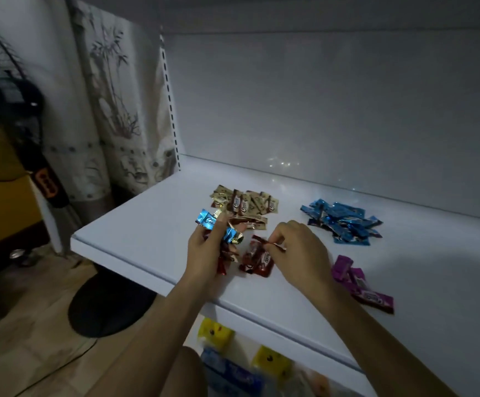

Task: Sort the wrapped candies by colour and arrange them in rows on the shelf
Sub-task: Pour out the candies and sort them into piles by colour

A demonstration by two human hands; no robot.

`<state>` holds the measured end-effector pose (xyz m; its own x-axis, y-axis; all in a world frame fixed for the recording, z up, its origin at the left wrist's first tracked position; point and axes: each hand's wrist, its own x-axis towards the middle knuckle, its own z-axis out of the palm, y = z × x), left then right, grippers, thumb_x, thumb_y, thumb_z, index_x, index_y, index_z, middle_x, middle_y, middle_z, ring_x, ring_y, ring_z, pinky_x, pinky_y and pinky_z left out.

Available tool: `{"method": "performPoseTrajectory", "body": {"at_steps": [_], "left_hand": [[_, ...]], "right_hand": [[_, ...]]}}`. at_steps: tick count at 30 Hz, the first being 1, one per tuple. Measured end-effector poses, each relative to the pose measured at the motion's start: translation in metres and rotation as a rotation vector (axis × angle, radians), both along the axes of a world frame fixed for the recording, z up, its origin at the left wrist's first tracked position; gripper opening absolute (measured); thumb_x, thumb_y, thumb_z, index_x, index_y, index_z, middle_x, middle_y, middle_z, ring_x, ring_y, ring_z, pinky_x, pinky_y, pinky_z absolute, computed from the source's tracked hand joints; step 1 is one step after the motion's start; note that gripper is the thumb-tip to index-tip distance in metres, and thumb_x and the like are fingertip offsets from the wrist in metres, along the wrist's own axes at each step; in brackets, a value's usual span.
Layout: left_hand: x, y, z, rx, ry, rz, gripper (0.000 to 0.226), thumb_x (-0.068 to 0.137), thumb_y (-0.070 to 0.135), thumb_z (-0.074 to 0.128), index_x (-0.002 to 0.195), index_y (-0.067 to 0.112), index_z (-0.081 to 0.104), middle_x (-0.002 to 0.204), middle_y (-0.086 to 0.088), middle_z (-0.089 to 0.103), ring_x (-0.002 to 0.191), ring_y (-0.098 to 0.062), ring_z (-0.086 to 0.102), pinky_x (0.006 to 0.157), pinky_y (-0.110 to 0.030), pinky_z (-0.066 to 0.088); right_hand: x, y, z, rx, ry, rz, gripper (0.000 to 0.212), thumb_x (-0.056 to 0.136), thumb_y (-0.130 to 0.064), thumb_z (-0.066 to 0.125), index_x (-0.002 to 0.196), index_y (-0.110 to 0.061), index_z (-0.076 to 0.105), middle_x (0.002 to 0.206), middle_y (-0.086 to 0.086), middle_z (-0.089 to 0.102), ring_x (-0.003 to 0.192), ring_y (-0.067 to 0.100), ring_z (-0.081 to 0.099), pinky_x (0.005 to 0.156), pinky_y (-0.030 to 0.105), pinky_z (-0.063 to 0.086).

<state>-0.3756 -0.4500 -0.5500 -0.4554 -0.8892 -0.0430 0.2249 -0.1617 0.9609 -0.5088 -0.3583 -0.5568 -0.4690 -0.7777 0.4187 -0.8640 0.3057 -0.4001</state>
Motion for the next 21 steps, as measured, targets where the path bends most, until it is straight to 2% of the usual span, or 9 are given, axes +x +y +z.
{"method": "performPoseTrajectory", "body": {"at_steps": [3, 6, 8, 10, 12, 14, 17, 19, 21], "left_hand": [[0.006, -0.005, -0.003, 0.084, 0.084, -0.047, 0.038, 0.094, 0.038, 0.054, 0.109, 0.003, 0.06, 0.093, -0.018, 0.068, 0.05, -0.01, 0.053, 0.044, -0.02, 0.042], [0.006, -0.006, -0.002, 0.158, 0.18, -0.114, 0.034, 0.096, 0.031, 0.052, 0.111, 0.001, 0.062, 0.099, -0.02, 0.066, 0.062, -0.015, 0.064, 0.052, -0.023, 0.051], [0.007, -0.006, -0.002, 0.144, 0.185, -0.15, 0.028, 0.097, 0.028, 0.05, 0.105, 0.004, 0.062, 0.085, -0.014, 0.066, 0.055, -0.012, 0.06, 0.044, -0.018, 0.047], [0.008, -0.006, -0.001, 0.118, 0.158, -0.175, 0.026, 0.098, 0.028, 0.049, 0.104, 0.007, 0.062, 0.068, -0.004, 0.06, 0.045, -0.008, 0.05, 0.037, -0.015, 0.038], [0.009, -0.005, -0.001, 0.118, 0.169, -0.192, 0.026, 0.098, 0.027, 0.048, 0.106, 0.006, 0.062, 0.059, -0.002, 0.057, 0.041, -0.007, 0.048, 0.036, -0.015, 0.037], [0.01, -0.004, -0.001, 0.123, 0.209, -0.191, 0.025, 0.099, 0.024, 0.047, 0.104, 0.004, 0.061, 0.058, -0.002, 0.057, 0.042, -0.006, 0.05, 0.037, -0.015, 0.039], [0.009, -0.004, -0.003, 0.103, 0.236, -0.172, 0.023, 0.099, 0.02, 0.047, 0.101, 0.002, 0.062, 0.059, -0.001, 0.062, 0.047, -0.006, 0.058, 0.042, -0.014, 0.044], [0.006, -0.005, -0.006, 0.079, 0.221, -0.129, 0.027, 0.097, 0.023, 0.051, 0.104, 0.001, 0.063, 0.072, -0.009, 0.068, 0.06, -0.012, 0.065, 0.053, -0.019, 0.051], [0.003, -0.007, -0.008, 0.082, 0.213, -0.082, 0.029, 0.096, 0.024, 0.053, 0.109, 0.001, 0.065, 0.087, -0.015, 0.071, 0.075, -0.019, 0.069, 0.065, -0.026, 0.054]], "right_hand": [[0.003, -0.005, -0.003, 0.096, 0.009, 0.011, 0.013, 0.09, -0.032, 0.06, 0.09, -0.023, 0.07, 0.089, -0.007, 0.06, 0.08, 0.009, 0.053, 0.059, 0.021, 0.034], [0.007, -0.006, 0.002, 0.021, -0.002, -0.012, 0.025, 0.093, -0.039, 0.053, 0.088, -0.022, 0.071, 0.081, -0.006, 0.064, 0.072, 0.008, 0.054, 0.059, 0.024, 0.04], [0.015, -0.009, 0.009, -0.106, -0.2, 0.043, 0.026, 0.091, -0.043, 0.054, 0.086, -0.024, 0.072, 0.075, -0.009, 0.066, 0.067, 0.005, 0.058, 0.058, 0.024, 0.045], [0.025, -0.016, 0.016, -0.15, -0.432, 0.15, 0.02, 0.088, -0.042, 0.06, 0.089, -0.027, 0.072, 0.078, -0.014, 0.067, 0.07, -0.003, 0.06, 0.059, 0.012, 0.044], [0.033, -0.025, 0.019, -0.117, -0.536, 0.222, 0.004, 0.087, -0.032, 0.064, 0.088, -0.031, 0.067, 0.081, -0.019, 0.065, 0.074, -0.012, 0.058, 0.061, 0.004, 0.042], [0.037, -0.03, 0.021, -0.115, -0.557, 0.255, 0.01, 0.088, -0.025, 0.065, 0.085, -0.034, 0.063, 0.08, -0.018, 0.065, 0.076, -0.009, 0.06, 0.062, 0.008, 0.046], [0.037, -0.034, 0.02, -0.13, -0.621, 0.269, 0.019, 0.089, -0.018, 0.064, 0.082, -0.035, 0.065, 0.08, -0.007, 0.071, 0.073, 0.007, 0.067, 0.069, 0.029, 0.056], [0.034, -0.035, 0.019, -0.124, -0.637, 0.275, 0.023, 0.091, -0.013, 0.06, 0.086, -0.035, 0.066, 0.075, -0.007, 0.071, 0.068, 0.008, 0.067, 0.069, 0.028, 0.056], [0.028, -0.035, 0.02, -0.117, -0.683, 0.273, 0.021, 0.093, -0.01, 0.057, 0.095, -0.027, 0.068, 0.076, -0.006, 0.07, 0.063, 0.005, 0.065, 0.063, 0.02, 0.052]]}}
